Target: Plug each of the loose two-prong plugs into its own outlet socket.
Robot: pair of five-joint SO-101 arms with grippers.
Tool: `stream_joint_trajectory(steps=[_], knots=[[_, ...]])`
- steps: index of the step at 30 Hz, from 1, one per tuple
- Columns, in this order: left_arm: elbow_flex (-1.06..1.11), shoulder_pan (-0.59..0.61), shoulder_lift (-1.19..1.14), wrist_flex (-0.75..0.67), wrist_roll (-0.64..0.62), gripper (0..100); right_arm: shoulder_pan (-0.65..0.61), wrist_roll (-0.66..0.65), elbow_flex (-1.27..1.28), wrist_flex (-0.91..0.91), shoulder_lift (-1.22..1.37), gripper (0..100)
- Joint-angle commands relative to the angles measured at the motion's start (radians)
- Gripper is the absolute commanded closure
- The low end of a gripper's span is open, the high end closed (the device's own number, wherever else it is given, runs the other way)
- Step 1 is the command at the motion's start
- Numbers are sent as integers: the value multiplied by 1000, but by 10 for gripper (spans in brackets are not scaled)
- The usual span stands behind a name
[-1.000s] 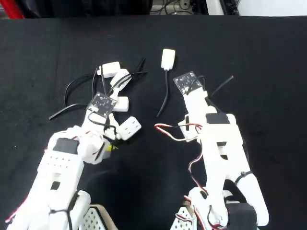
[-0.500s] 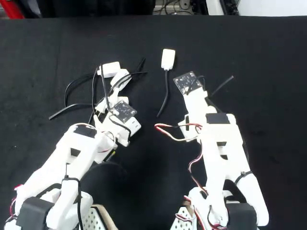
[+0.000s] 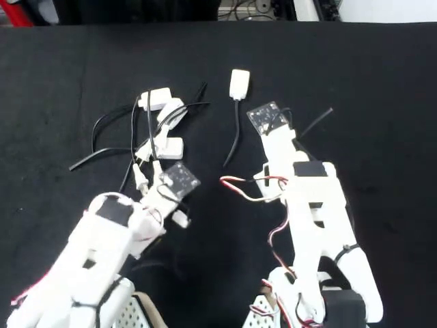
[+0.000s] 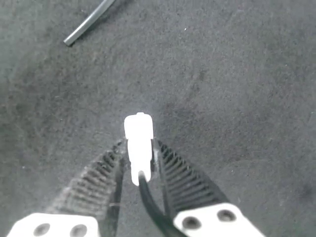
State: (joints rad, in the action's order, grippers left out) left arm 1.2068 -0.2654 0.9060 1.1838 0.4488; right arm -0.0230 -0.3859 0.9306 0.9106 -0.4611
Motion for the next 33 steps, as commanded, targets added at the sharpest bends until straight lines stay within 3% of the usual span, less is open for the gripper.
stream_joint_trajectory(steps=[1, 14, 23, 28, 33], knots=[[28, 10, 140, 32, 103, 972, 15, -6, -22, 11, 7, 987], [96, 35, 152, 166, 470, 971, 15, -6, -22, 12, 7, 987], [-28, 331, 152, 324, 746, 971, 15, -6, -22, 12, 7, 987], [-19, 513, 143, 316, 908, 971, 14, -6, -22, 12, 7, 987], [48, 542, 150, 224, 928, 970, 12, -6, -24, 12, 7, 987]])
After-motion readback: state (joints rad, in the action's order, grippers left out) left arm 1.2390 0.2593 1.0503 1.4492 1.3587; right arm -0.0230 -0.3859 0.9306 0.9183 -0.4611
